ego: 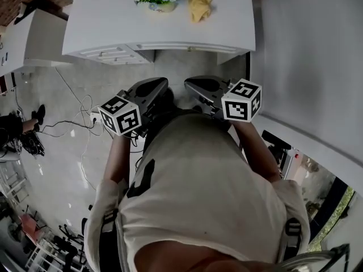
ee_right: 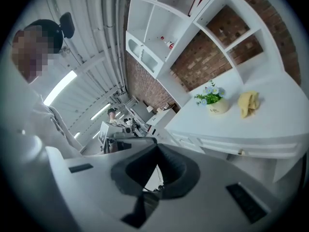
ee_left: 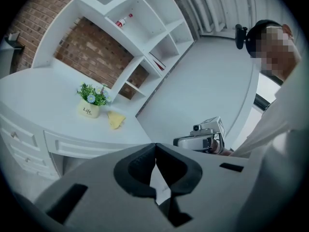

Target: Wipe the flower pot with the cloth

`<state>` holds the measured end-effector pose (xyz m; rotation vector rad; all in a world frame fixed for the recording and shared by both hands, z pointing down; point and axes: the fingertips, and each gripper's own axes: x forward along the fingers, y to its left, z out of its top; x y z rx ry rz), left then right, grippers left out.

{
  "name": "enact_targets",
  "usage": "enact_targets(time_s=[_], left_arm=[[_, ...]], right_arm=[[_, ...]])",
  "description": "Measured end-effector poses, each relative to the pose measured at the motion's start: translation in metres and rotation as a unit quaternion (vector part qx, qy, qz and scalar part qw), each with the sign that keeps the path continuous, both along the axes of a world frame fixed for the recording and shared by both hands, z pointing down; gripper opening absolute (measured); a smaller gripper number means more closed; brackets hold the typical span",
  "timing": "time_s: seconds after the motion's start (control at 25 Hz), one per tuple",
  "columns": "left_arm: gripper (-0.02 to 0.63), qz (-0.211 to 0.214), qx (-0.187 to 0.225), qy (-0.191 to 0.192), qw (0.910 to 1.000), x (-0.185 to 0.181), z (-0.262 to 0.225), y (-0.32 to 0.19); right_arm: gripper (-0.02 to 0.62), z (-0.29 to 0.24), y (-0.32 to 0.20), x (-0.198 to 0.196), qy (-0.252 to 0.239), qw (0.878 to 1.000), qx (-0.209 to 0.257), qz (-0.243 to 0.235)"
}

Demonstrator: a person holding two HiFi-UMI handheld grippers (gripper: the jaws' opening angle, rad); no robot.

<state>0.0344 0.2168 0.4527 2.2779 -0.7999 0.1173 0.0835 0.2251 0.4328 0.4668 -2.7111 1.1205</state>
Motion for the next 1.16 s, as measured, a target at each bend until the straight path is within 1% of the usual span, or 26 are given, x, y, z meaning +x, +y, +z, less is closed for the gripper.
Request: enact_targets(time_s=[0.24,0.4,0.52,0.64,0.84,1.0,1.16], left_arm=[[0.02,0.007,0.009,-0.036,0.9993,0.027,-0.003,0.022],[0.02,-0.006,0.009,-0.052,0.9986,0.037,-0.002,0.039],[0.02,-0.013,0.006,-0.063,0.9979,0.035,0.001,0.052],[0.02,-0.02,0.002,-0.067,0.9976,0.026,0.003,0.06],[0.02,-0.025,0.011,-0.076,0.9967,0.004,0.004,0.058],[0.02,-0.028,0.016,-0.08,0.9963,-0.027,0.006,0.058],[0.02,-0.036,0.012,-0.083,0.9958,-0.064,0.013,0.059]], right_arm=[[0.011,0.006,0.024,0.035,-0.037,0.999,-0.024,0.023],[0.011,0.009,0.042,0.044,-0.055,0.998,-0.04,0.014],[0.011,0.009,0.052,0.04,-0.057,0.997,-0.042,0.001],[0.011,0.007,0.057,0.032,-0.055,0.998,-0.039,-0.007],[0.011,0.003,0.054,0.012,-0.047,0.998,-0.035,-0.009],[0.011,0.0,0.052,-0.02,-0.039,0.998,-0.034,-0.019],[0.011,0.001,0.049,-0.048,-0.031,0.999,-0.032,-0.015]])
